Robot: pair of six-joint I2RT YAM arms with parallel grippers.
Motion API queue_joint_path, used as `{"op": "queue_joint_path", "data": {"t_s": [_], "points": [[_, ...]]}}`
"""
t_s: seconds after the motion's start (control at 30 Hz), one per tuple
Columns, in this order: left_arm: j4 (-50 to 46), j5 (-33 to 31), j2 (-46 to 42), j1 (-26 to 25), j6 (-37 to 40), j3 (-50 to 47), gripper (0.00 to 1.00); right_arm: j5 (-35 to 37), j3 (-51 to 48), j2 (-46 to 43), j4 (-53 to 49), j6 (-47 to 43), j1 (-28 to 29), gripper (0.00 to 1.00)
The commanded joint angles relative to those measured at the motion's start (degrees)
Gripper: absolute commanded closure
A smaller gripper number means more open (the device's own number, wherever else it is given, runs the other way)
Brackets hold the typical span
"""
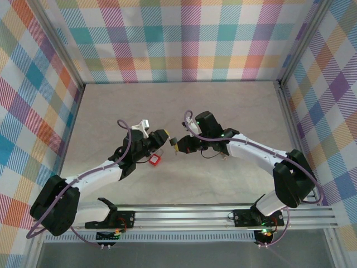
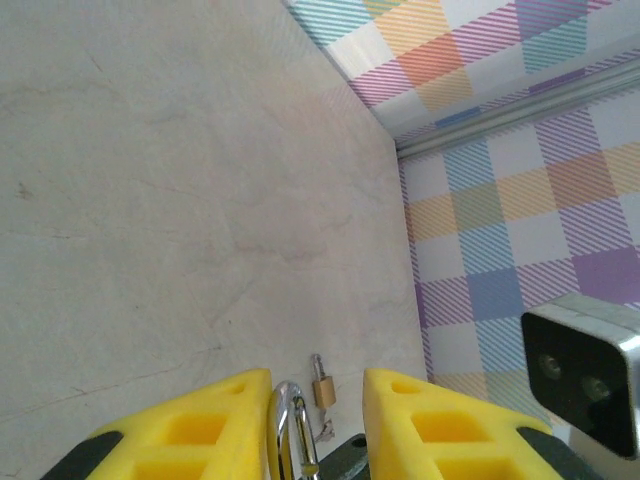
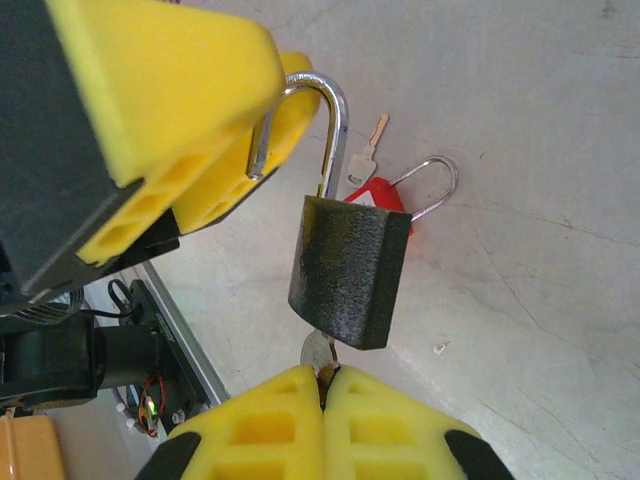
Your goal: Lock with the key
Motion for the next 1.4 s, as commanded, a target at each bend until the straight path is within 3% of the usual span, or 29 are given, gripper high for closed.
{"op": "queue_joint_path", "data": {"t_s": [0.0,0.57,0.8,1.37], "points": [[-1.02,-1.13,-1.46,-0.36,1.86,0.24,0.71,-1.99,-0.12,-0.51,2.68,0.1,-0.02,1.0],[-0.48,-0.07,-1.05,-0.36,2.12,-0.11,0.79,-2.19,-0.2,-1.12,3.25,0.37,0.2,1.0],[-0.4,0.53,-0.77,-0.36,2.14,-0.11,0.76,-1.97,-0.13,-1.46,3.59,0.56,0.2,1.0],[-3.01,0.0,-2.23,-0.27,3.6,0.77,1.0,-1.99,-0.02,-1.02,3.32,0.15,0.25,1.0]]}}
